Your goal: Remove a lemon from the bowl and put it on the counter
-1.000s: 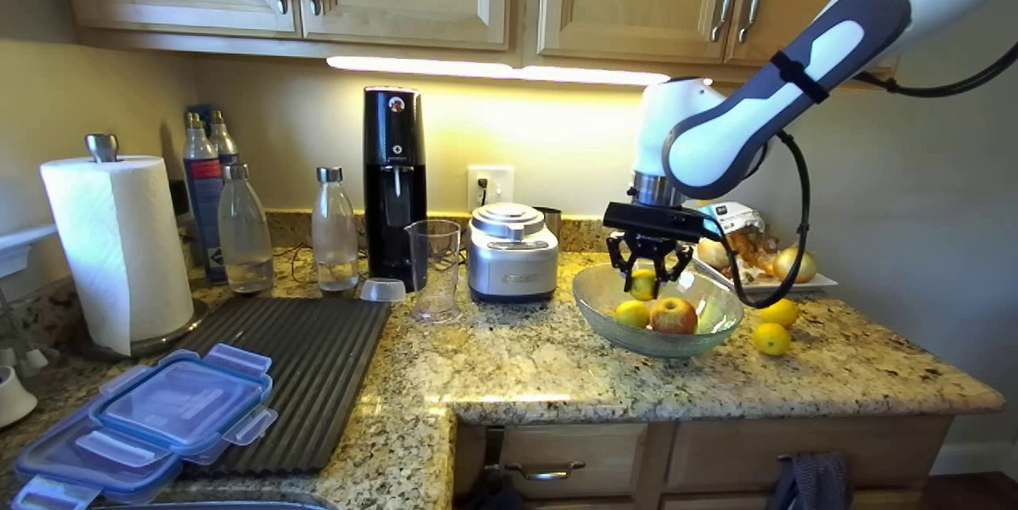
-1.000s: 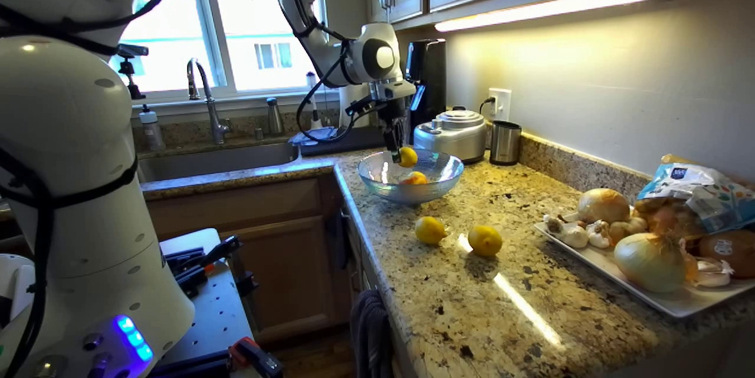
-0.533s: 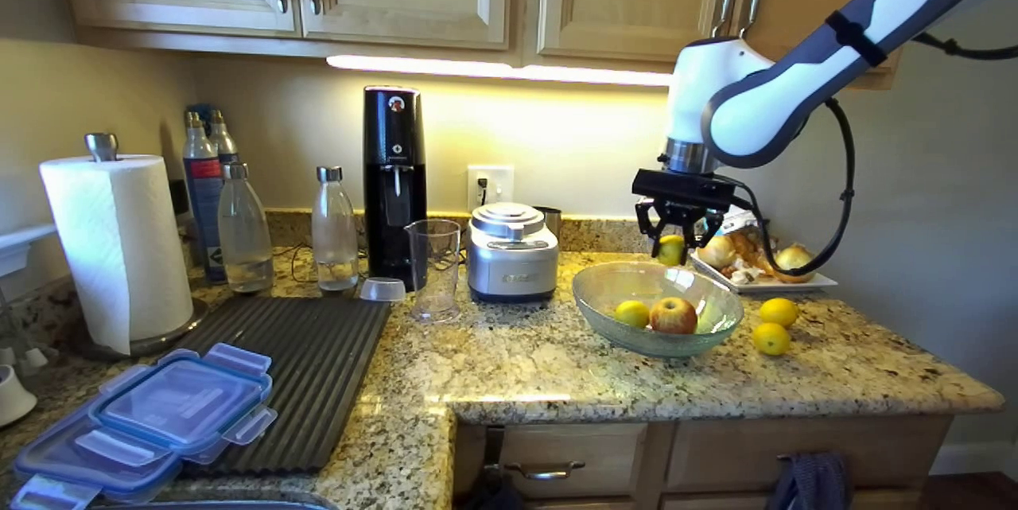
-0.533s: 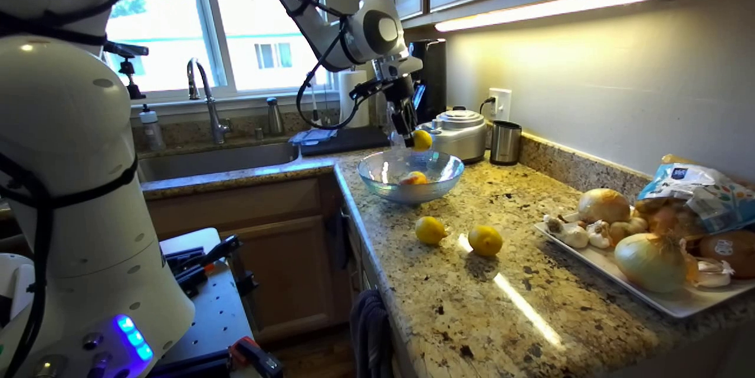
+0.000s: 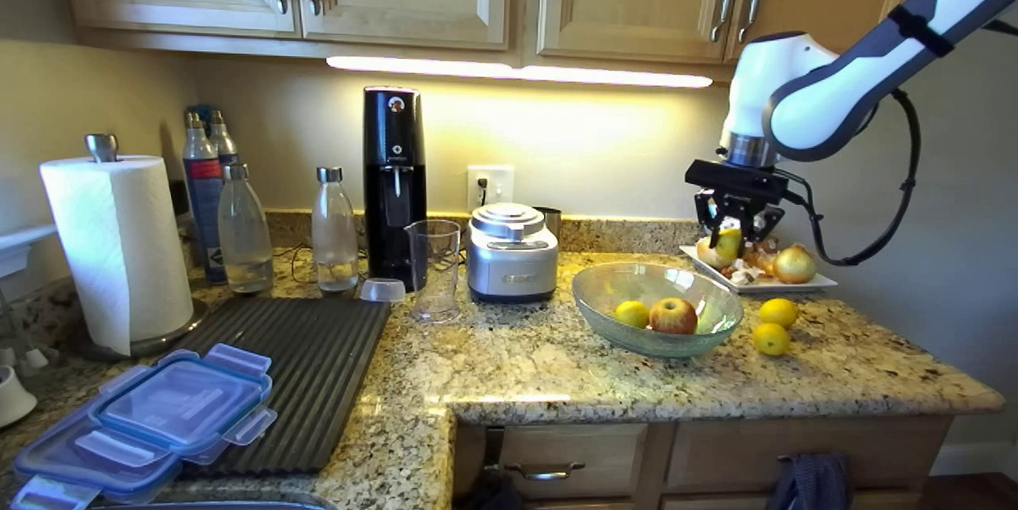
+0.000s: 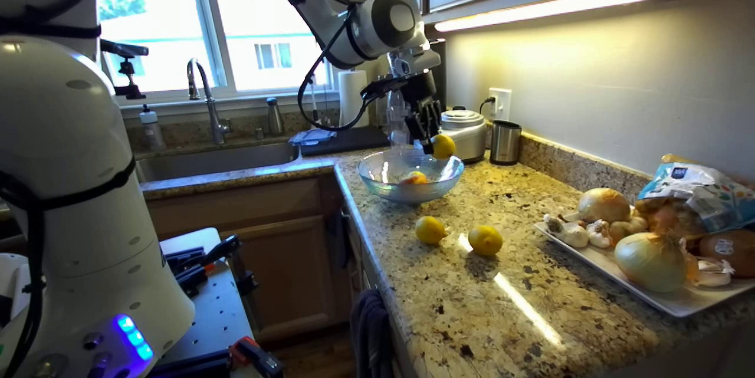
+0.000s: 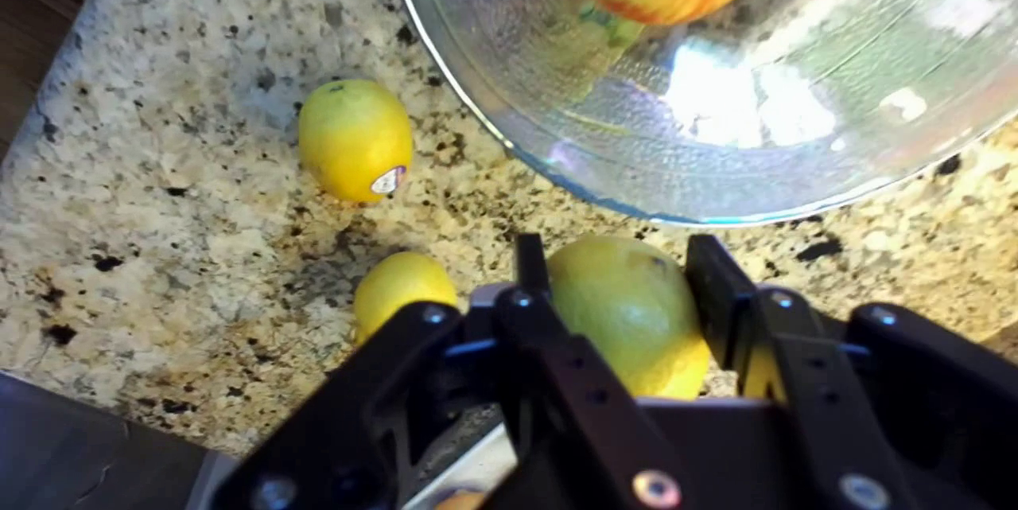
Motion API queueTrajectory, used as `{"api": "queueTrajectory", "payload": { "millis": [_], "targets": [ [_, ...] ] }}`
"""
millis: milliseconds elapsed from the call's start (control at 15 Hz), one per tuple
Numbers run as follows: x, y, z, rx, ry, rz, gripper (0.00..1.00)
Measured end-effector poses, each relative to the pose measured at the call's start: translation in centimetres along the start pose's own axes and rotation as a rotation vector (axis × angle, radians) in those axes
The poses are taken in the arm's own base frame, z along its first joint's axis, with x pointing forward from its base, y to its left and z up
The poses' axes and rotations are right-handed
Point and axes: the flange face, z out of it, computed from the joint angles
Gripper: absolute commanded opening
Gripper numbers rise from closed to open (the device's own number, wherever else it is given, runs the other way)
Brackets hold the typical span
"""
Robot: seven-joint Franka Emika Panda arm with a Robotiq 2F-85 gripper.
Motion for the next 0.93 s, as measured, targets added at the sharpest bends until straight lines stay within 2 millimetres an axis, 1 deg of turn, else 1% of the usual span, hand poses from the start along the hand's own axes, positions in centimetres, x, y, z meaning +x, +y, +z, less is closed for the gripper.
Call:
{"api": "queueTrajectory", "payload": {
  "millis": [200, 333, 600, 933],
  "targets": [
    [2.5, 3.0, 1.7, -0.001, -0.006, 0.091, 0.22],
    [3.3, 4.8, 3.1, -0.004, -0.013, 0.136, 0.22],
    [4.0, 8.2, 5.7, -0.011, -0.039, 0.221, 0.22],
    [4.3, 12.5, 8.2, -0.024, -0.061, 0.326, 0.22]
  ]
}}
